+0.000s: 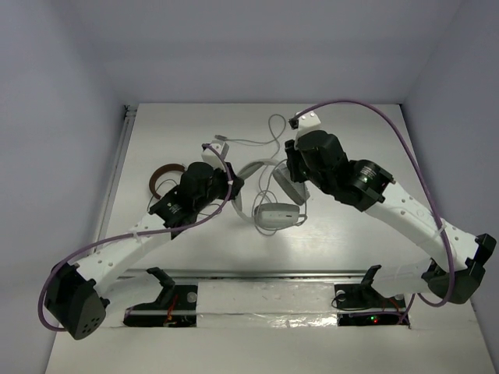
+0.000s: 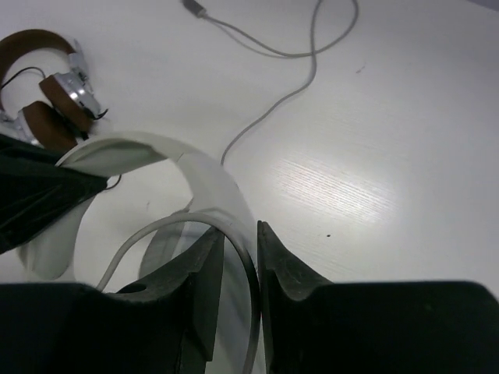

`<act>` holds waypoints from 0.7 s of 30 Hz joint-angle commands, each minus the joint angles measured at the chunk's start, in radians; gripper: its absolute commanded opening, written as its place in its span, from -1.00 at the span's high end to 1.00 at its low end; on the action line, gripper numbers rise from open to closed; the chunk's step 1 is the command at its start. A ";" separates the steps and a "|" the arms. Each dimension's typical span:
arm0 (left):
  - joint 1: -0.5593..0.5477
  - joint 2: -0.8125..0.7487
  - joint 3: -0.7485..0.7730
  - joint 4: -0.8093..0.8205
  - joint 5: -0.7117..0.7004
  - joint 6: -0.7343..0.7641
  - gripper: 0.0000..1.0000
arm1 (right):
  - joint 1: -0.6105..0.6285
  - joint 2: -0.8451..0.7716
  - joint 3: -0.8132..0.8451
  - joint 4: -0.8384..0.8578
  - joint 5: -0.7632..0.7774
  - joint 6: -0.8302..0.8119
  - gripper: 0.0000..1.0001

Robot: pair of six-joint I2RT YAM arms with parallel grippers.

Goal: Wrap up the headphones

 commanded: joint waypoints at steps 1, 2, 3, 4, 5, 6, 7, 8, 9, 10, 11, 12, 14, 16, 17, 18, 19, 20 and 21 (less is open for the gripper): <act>-0.001 -0.051 0.024 0.071 0.173 -0.017 1.00 | -0.021 0.002 0.004 0.042 0.100 -0.001 0.42; -0.001 -0.052 0.030 0.071 0.191 -0.017 1.00 | -0.021 0.007 0.004 0.045 0.112 -0.002 0.45; -0.001 -0.057 0.035 0.068 0.222 -0.015 1.00 | -0.030 0.011 0.001 0.050 0.140 -0.004 0.47; -0.001 -0.060 0.041 0.061 0.237 -0.014 1.00 | -0.039 0.010 -0.007 0.057 0.152 -0.004 0.48; -0.001 -0.064 0.052 0.056 0.248 -0.012 1.00 | -0.049 0.004 -0.016 0.080 0.164 -0.005 0.48; -0.001 -0.072 0.059 0.050 0.256 -0.011 1.00 | -0.059 -0.013 -0.027 0.092 0.168 -0.005 0.48; -0.001 -0.077 0.072 0.027 0.253 -0.006 1.00 | -0.069 -0.021 -0.048 0.105 0.169 -0.002 0.46; -0.001 -0.078 0.093 0.013 0.242 -0.005 1.00 | -0.078 -0.030 -0.059 0.125 0.177 0.008 0.41; -0.001 -0.083 0.101 -0.002 0.201 -0.005 1.00 | -0.093 -0.039 -0.071 0.134 0.190 0.016 0.38; -0.001 -0.086 0.110 -0.021 0.182 -0.003 1.00 | -0.093 -0.053 -0.086 0.134 0.194 0.024 0.31; 0.011 -0.087 0.125 -0.028 0.161 -0.009 1.00 | -0.093 -0.059 -0.090 0.116 0.189 0.048 0.21; 0.021 -0.093 0.132 -0.030 0.139 -0.015 1.00 | -0.093 -0.068 -0.096 0.110 0.150 0.062 0.16; 0.031 -0.095 0.141 -0.007 0.145 -0.035 1.00 | -0.093 -0.120 -0.138 0.134 0.099 0.092 -0.02; 0.031 -0.089 0.145 0.042 0.211 -0.049 1.00 | -0.093 -0.148 -0.175 0.155 0.057 0.109 -0.07; 0.031 -0.084 0.150 0.054 0.225 -0.072 1.00 | -0.093 -0.165 -0.192 0.178 0.059 0.119 -0.09; 0.041 -0.081 0.150 0.073 0.262 -0.083 1.00 | -0.093 -0.168 -0.229 0.197 0.057 0.120 -0.09; 0.041 -0.081 0.152 0.100 0.277 -0.093 1.00 | -0.104 -0.171 -0.246 0.214 0.051 0.122 -0.09; 0.041 -0.078 0.164 0.108 0.282 -0.106 1.00 | -0.113 -0.176 -0.264 0.256 0.036 0.128 -0.08; 0.041 -0.084 0.170 0.120 0.300 -0.123 1.00 | -0.122 -0.182 -0.303 0.284 -0.002 0.134 -0.08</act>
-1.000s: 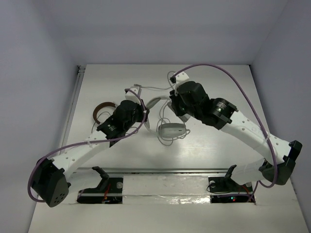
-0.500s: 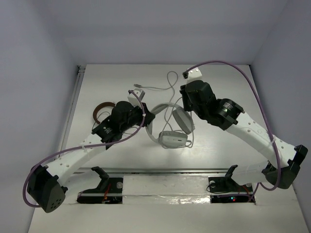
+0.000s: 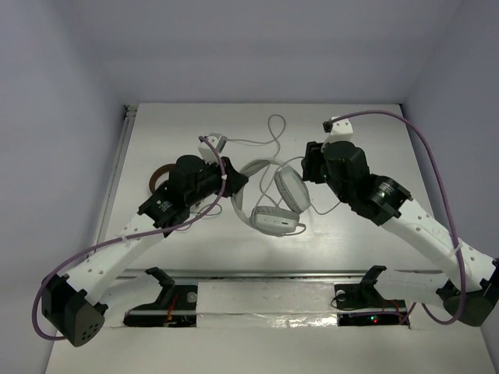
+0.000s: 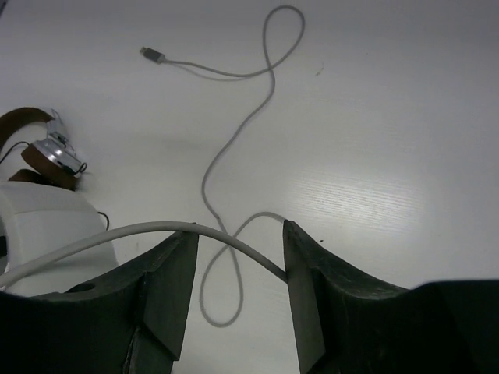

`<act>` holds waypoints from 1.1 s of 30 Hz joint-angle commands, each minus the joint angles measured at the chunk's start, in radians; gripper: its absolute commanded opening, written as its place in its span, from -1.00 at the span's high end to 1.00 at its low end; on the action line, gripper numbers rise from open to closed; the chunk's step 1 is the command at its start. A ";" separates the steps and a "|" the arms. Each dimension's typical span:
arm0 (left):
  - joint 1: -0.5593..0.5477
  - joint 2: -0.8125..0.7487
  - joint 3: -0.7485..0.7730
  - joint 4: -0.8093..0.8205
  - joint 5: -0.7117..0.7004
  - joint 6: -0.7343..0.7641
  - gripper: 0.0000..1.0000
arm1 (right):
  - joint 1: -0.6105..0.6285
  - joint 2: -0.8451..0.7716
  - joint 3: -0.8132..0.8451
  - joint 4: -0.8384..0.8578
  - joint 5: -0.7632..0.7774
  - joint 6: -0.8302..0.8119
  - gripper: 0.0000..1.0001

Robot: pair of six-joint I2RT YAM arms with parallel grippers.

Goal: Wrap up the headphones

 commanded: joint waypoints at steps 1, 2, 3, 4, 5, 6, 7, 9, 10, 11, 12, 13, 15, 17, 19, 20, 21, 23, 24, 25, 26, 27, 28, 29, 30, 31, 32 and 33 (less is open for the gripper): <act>0.016 -0.035 0.092 0.194 0.105 -0.112 1.00 | -0.043 -0.014 -0.084 0.156 -0.089 0.040 -0.07; 0.028 -0.036 0.102 0.191 0.107 -0.120 1.00 | -0.057 -0.023 -0.109 0.218 -0.112 0.047 -0.07; 0.029 -0.048 0.124 0.188 0.110 -0.132 1.00 | -0.070 -0.051 -0.135 0.252 -0.162 0.049 -0.07; 0.053 -0.052 0.138 0.173 0.111 -0.135 1.00 | -0.083 -0.066 -0.191 0.287 -0.184 0.049 -0.07; 0.062 -0.053 0.153 0.162 0.113 -0.140 1.00 | -0.111 -0.082 -0.222 0.362 -0.204 0.048 -0.08; 0.062 -0.055 0.184 0.148 0.122 -0.143 1.00 | -0.122 -0.114 -0.254 0.407 -0.256 0.043 -0.11; 0.078 -0.050 0.216 0.128 0.143 -0.149 1.00 | -0.140 -0.126 -0.319 0.489 -0.273 0.043 -0.21; 0.088 -0.047 0.243 0.108 0.157 -0.153 1.00 | -0.159 -0.138 -0.365 0.550 -0.317 0.043 -0.24; 0.088 -0.047 0.250 0.111 0.160 -0.167 1.00 | -0.168 -0.137 -0.388 0.582 -0.339 0.037 -0.26; 0.088 -0.047 0.256 0.116 0.168 -0.172 1.00 | -0.177 -0.128 -0.416 0.639 -0.351 0.038 -0.27; 0.088 -0.044 0.276 0.114 0.173 -0.173 1.00 | -0.188 -0.120 -0.433 0.669 -0.364 0.037 -0.29; 0.088 -0.039 0.285 0.111 0.176 -0.176 1.00 | -0.188 -0.116 -0.454 0.708 -0.411 0.031 -0.33; 0.088 -0.030 0.317 0.104 0.180 -0.180 1.00 | -0.201 -0.090 -0.511 0.824 -0.449 0.037 -0.39; 0.088 -0.026 0.336 0.097 0.177 -0.180 1.00 | -0.214 -0.050 -0.525 0.895 -0.475 0.049 -0.41; 0.098 -0.012 0.375 0.081 0.173 -0.178 1.00 | -0.214 -0.030 -0.564 0.969 -0.497 0.060 -0.47; 0.098 -0.007 0.383 0.079 0.173 -0.180 1.00 | -0.214 -0.017 -0.571 1.022 -0.506 0.069 -0.52; 0.098 -0.001 0.400 0.076 0.171 -0.183 1.00 | -0.214 0.016 -0.571 1.038 -0.517 0.071 -0.54; 0.098 0.007 0.414 0.068 0.160 -0.181 1.00 | -0.214 0.049 -0.571 1.068 -0.552 0.078 -0.54; 0.098 0.014 0.429 0.062 0.153 -0.180 1.00 | -0.214 0.070 -0.575 1.082 -0.557 0.081 -0.54; 0.098 0.017 0.437 0.055 0.151 -0.177 1.00 | -0.214 0.081 -0.591 1.098 -0.566 0.086 -0.54; 0.098 0.020 0.442 0.055 0.150 -0.177 1.00 | -0.214 0.092 -0.598 1.133 -0.572 0.094 -0.54; 0.098 0.024 0.449 0.055 0.142 -0.175 1.00 | -0.214 0.116 -0.607 1.151 -0.595 0.097 -0.54; 0.098 0.028 0.455 0.053 0.143 -0.175 1.00 | -0.214 0.128 -0.614 1.170 -0.604 0.098 -0.54; 0.098 0.031 0.461 0.050 0.142 -0.175 1.00 | -0.214 0.141 -0.633 1.217 -0.609 0.107 -0.53; 0.098 0.037 0.472 0.051 0.137 -0.176 1.00 | -0.214 0.151 -0.643 1.239 -0.605 0.115 -0.46; 0.098 0.040 0.477 0.048 0.136 -0.177 1.00 | -0.214 0.170 -0.650 1.253 -0.588 0.120 -0.39; 0.098 0.043 0.481 0.044 0.133 -0.173 1.00 | -0.214 0.174 -0.657 1.256 -0.578 0.124 -0.30; 0.107 0.048 0.495 0.039 0.127 -0.170 1.00 | -0.214 0.174 -0.657 1.244 -0.563 0.129 0.00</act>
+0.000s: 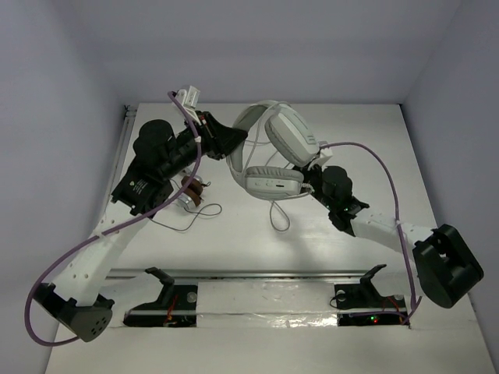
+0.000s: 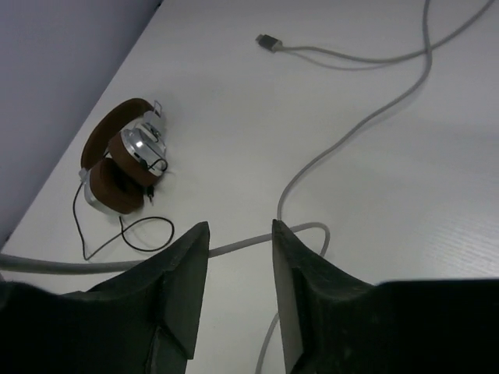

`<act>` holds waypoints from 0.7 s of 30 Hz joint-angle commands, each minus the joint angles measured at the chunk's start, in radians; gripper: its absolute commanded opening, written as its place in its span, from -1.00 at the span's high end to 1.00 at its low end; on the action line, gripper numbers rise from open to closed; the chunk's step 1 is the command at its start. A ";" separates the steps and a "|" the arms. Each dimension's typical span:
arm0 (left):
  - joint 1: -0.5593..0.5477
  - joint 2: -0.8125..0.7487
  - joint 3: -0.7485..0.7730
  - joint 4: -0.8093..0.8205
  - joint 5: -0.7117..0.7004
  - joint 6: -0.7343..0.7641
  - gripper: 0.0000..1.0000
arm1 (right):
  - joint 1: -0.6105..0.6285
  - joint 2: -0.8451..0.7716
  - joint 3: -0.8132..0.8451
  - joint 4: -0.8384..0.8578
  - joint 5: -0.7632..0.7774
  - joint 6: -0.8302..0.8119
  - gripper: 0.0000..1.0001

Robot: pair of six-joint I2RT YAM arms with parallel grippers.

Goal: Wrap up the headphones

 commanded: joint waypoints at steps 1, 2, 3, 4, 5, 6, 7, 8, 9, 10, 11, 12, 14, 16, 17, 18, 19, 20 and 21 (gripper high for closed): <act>0.012 -0.006 0.084 0.076 -0.016 -0.041 1.00 | -0.005 0.001 -0.017 0.111 0.074 0.028 0.18; 0.012 -0.006 0.087 0.074 -0.017 -0.040 1.00 | -0.005 -0.027 -0.026 0.094 0.107 0.049 0.37; 0.021 -0.003 0.096 0.073 -0.019 -0.038 1.00 | -0.005 -0.044 -0.052 0.092 0.133 0.054 0.55; 0.021 -0.003 0.101 0.071 -0.022 -0.038 1.00 | -0.005 -0.062 -0.066 0.088 0.181 0.057 0.56; 0.021 -0.001 0.102 0.073 -0.022 -0.038 1.00 | -0.005 -0.100 -0.079 0.078 0.204 0.076 0.41; 0.021 0.002 0.107 0.073 -0.022 -0.038 1.00 | -0.005 -0.117 -0.108 0.077 0.219 0.085 0.21; 0.030 0.003 0.110 0.073 -0.022 -0.038 1.00 | -0.005 -0.134 -0.124 0.083 0.221 0.088 -0.04; 0.030 0.007 0.112 0.073 -0.019 -0.040 1.00 | -0.005 -0.145 -0.138 0.103 0.215 0.093 -0.19; 0.030 0.008 0.113 0.074 -0.022 -0.040 1.00 | -0.005 -0.151 -0.147 0.110 0.204 0.091 -0.37; 0.030 0.010 0.113 0.079 -0.020 -0.043 1.00 | -0.005 -0.145 -0.161 0.124 0.161 0.088 -0.41; 0.030 0.011 0.115 0.080 -0.019 -0.044 1.00 | -0.005 -0.135 -0.164 0.150 0.137 0.070 -0.43; 0.030 0.014 0.118 0.082 -0.013 -0.048 1.00 | -0.005 -0.106 -0.161 0.152 0.115 0.068 -0.43; 0.030 0.016 0.121 0.088 -0.007 -0.052 1.00 | -0.005 -0.073 -0.152 0.184 0.055 0.050 -0.43; 0.030 0.019 0.130 0.083 -0.005 -0.052 1.00 | -0.005 -0.023 -0.133 0.189 0.002 0.030 -0.43; 0.030 0.019 0.132 0.083 -0.007 -0.052 1.00 | -0.005 -0.001 -0.107 0.187 -0.005 0.012 -0.43; 0.030 0.019 0.135 0.082 -0.007 -0.052 1.00 | -0.005 0.020 -0.090 0.186 -0.009 -0.001 -0.43; 0.030 0.017 0.136 0.079 -0.008 -0.052 1.00 | -0.005 0.067 -0.075 0.186 -0.005 -0.007 -0.43; 0.030 0.017 0.136 0.080 -0.007 -0.055 1.00 | -0.005 0.097 -0.043 0.196 0.001 -0.015 -0.43; 0.030 0.016 0.136 0.082 -0.005 -0.055 1.00 | -0.005 0.127 -0.029 0.205 0.009 -0.018 -0.44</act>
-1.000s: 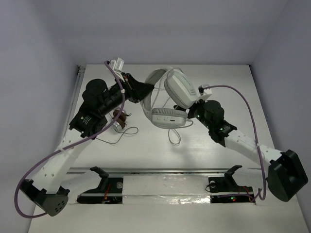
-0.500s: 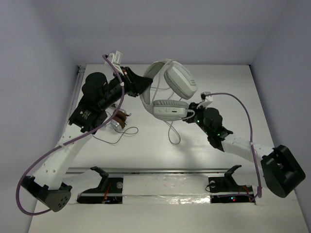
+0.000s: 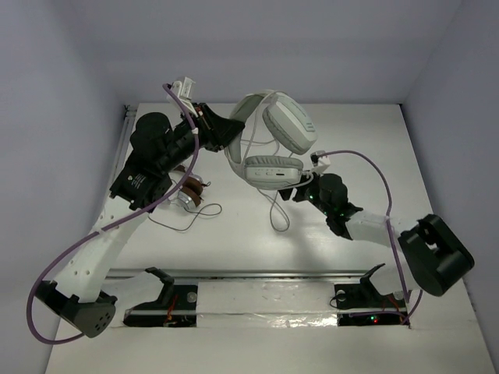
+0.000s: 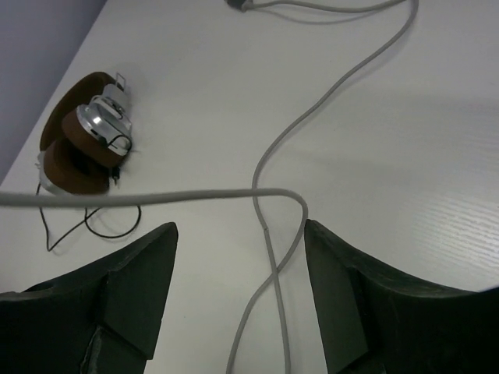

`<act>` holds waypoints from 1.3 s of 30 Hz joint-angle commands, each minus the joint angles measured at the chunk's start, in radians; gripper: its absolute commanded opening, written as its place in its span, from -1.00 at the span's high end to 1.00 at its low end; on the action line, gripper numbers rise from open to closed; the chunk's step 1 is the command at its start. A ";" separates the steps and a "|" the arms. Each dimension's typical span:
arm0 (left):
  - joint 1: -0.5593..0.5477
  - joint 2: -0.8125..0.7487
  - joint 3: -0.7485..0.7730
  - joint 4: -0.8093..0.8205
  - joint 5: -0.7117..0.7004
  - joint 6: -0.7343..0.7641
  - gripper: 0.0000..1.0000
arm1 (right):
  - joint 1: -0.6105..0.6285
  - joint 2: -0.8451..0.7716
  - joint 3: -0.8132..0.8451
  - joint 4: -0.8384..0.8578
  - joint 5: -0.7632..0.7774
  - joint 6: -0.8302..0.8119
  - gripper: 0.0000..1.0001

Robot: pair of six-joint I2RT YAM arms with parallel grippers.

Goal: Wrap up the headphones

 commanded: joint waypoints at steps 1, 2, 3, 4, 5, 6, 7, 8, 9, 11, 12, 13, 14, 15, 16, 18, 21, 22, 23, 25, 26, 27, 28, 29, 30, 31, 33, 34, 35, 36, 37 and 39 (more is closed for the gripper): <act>0.005 -0.020 0.070 0.095 0.011 -0.053 1.00 | -0.004 0.089 0.092 0.104 -0.008 -0.052 -0.45; 0.005 -0.020 0.070 0.095 0.009 -0.053 1.00 | -0.004 0.148 0.101 0.148 -0.002 -0.050 -0.45; 0.005 -0.022 0.073 0.095 0.008 -0.054 1.00 | -0.004 0.175 0.110 0.179 0.001 -0.044 -0.44; 0.005 -0.022 0.076 0.092 0.008 -0.056 1.00 | -0.004 0.201 0.112 0.210 0.001 -0.038 -0.43; 0.005 -0.020 0.078 0.092 0.006 -0.058 1.00 | -0.004 0.227 0.112 0.277 0.001 -0.035 -0.43; 0.005 -0.020 0.079 0.095 0.009 -0.062 1.00 | -0.004 0.277 0.115 0.303 -0.002 -0.021 -0.41; 0.005 -0.019 0.081 0.096 0.011 -0.062 1.00 | -0.004 0.305 0.129 0.325 -0.025 -0.017 -0.40; 0.005 -0.017 0.082 0.096 0.011 -0.064 1.00 | -0.004 0.334 0.138 0.351 -0.037 -0.010 -0.40; 0.005 -0.014 0.082 0.098 0.011 -0.065 1.00 | -0.004 0.383 0.149 0.363 -0.045 -0.001 -0.40; 0.005 -0.011 0.084 0.103 0.013 -0.068 1.00 | -0.004 0.422 0.147 0.443 -0.071 0.020 -0.36; 0.005 -0.006 0.089 0.103 0.013 -0.068 1.00 | -0.004 0.436 0.143 0.467 -0.079 0.039 -0.32; 0.005 -0.003 0.092 0.103 0.010 -0.068 1.00 | -0.004 0.457 0.140 0.484 -0.093 0.045 -0.27; 0.005 0.000 0.096 0.101 0.009 -0.068 1.00 | -0.004 0.465 0.140 0.503 -0.094 0.054 -0.19; 0.005 0.004 0.105 0.099 0.005 -0.068 1.00 | -0.004 0.474 0.140 0.512 -0.099 0.059 -0.04; 0.005 0.011 0.109 0.098 0.002 -0.068 1.00 | -0.004 0.488 0.138 0.523 -0.100 0.060 0.00; 0.005 0.017 0.113 0.109 0.002 -0.080 1.00 | -0.004 0.503 0.132 0.561 -0.102 0.072 0.37; 0.005 0.018 0.109 0.122 0.005 -0.096 1.00 | -0.004 0.514 0.141 0.567 -0.097 0.072 0.54; 0.005 0.017 0.106 0.130 0.005 -0.100 1.00 | -0.004 0.519 0.144 0.569 -0.097 0.072 0.64; 0.005 0.017 0.105 0.130 0.002 -0.104 1.00 | -0.004 0.519 0.146 0.572 -0.093 0.075 0.75; 0.005 0.014 0.102 0.130 -0.021 -0.108 1.00 | -0.004 0.511 0.131 0.584 -0.093 0.095 1.00; 0.005 0.012 0.102 0.130 -0.035 -0.108 1.00 | -0.004 0.503 0.121 0.593 -0.096 0.106 1.00; 0.005 0.012 0.102 0.130 -0.073 -0.108 1.00 | -0.004 0.480 0.111 0.593 -0.099 0.130 1.00; 0.005 0.015 0.102 0.136 -0.099 -0.108 1.00 | 0.007 0.467 0.085 0.590 -0.099 0.140 1.00; 0.005 0.018 0.101 0.144 -0.122 -0.113 1.00 | 0.036 0.450 0.074 0.560 -0.073 0.146 1.00; 0.017 0.026 0.095 0.156 -0.154 -0.120 1.00 | 0.057 0.412 0.065 0.529 -0.053 0.155 1.00; 0.017 0.029 0.090 0.190 -0.168 -0.140 1.00 | 0.082 0.396 0.054 0.499 -0.010 0.155 1.00; 0.046 0.038 0.061 0.237 -0.196 -0.169 1.00 | 0.158 0.367 0.043 0.407 0.045 0.166 1.00; 0.046 0.043 0.052 0.279 -0.213 -0.183 1.00 | 0.181 0.327 0.034 0.382 0.065 0.175 1.00; 0.046 0.049 0.050 0.283 -0.240 -0.191 1.00 | 0.204 0.303 0.011 0.327 0.105 0.183 1.00; 0.055 0.055 0.047 0.287 -0.297 -0.190 1.00 | 0.250 0.275 0.000 0.293 0.125 0.195 1.00; 0.066 0.063 0.038 0.300 -0.335 -0.191 1.00 | 0.269 0.244 -0.009 0.256 0.143 0.198 1.00; 0.080 0.073 0.030 0.302 -0.394 -0.183 1.00 | 0.310 0.143 -0.026 0.118 0.188 0.212 1.00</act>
